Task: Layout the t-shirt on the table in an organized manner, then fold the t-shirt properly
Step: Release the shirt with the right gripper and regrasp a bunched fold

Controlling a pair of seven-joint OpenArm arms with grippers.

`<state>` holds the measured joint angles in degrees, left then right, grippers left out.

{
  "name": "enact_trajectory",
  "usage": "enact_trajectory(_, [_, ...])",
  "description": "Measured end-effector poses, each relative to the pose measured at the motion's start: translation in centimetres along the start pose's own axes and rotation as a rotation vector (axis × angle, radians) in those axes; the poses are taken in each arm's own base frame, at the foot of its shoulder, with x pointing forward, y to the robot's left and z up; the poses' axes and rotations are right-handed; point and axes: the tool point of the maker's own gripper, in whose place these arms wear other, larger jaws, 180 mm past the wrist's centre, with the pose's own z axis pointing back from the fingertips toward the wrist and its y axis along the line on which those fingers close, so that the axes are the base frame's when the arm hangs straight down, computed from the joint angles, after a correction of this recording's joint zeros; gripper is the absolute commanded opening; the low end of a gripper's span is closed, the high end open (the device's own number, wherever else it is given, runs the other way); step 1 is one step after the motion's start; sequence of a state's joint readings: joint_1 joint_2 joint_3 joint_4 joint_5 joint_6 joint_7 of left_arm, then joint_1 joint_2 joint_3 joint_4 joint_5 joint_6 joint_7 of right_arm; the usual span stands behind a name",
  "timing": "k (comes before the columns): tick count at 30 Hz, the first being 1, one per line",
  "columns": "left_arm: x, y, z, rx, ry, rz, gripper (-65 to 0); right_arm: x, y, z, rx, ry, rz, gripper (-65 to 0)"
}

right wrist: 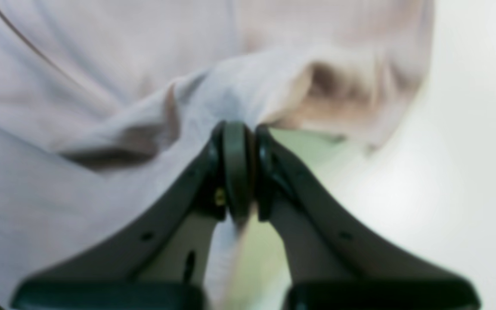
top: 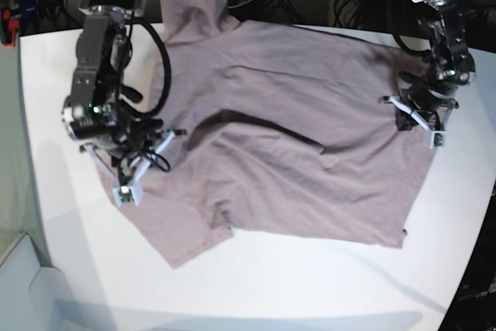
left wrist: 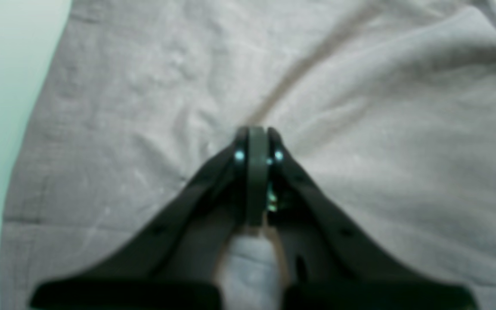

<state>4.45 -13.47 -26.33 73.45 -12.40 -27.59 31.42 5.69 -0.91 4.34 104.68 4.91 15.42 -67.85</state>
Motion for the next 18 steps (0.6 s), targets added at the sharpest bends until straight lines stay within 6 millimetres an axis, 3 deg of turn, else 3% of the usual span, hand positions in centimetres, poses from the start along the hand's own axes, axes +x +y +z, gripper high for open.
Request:
enact_trajectory(2, [-0.2,-0.7,0.2,-0.001,-0.01,0.008,-64.9,2.0,1.3,-0.2,0.018,-0.035,0.053,-65.0])
enact_trajectory(5, [-0.7,-1.4,0.6,-0.012,-0.008,0.002,-64.9,1.9,4.6,-1.1,0.037,-0.003,0.202,-65.0])
enact_trajectory(8, [-1.0,-1.8,0.8,-0.017,-0.007,0.003,-64.9,-0.1,9.6,-2.2,0.077,0.057,0.415,-65.0])
enact_trajectory(11, [-1.0,-1.9,0.8,-0.018,-0.004,0.001,-64.9,-3.5,14.0,-3.6,0.072,0.13,0.687,-62.0])
enact_trajectory(15, [-1.1,-1.9,0.8,-0.022,0.013,0.003,-64.9,-7.5,17.4,-3.9,0.076,0.182,0.94,-52.0])
enact_trajectory(18, [-1.1,-2.1,1.0,-0.022,0.031,-0.01,-64.9,-8.1,18.0,-3.4,0.043,0.158,1.023,-48.5])
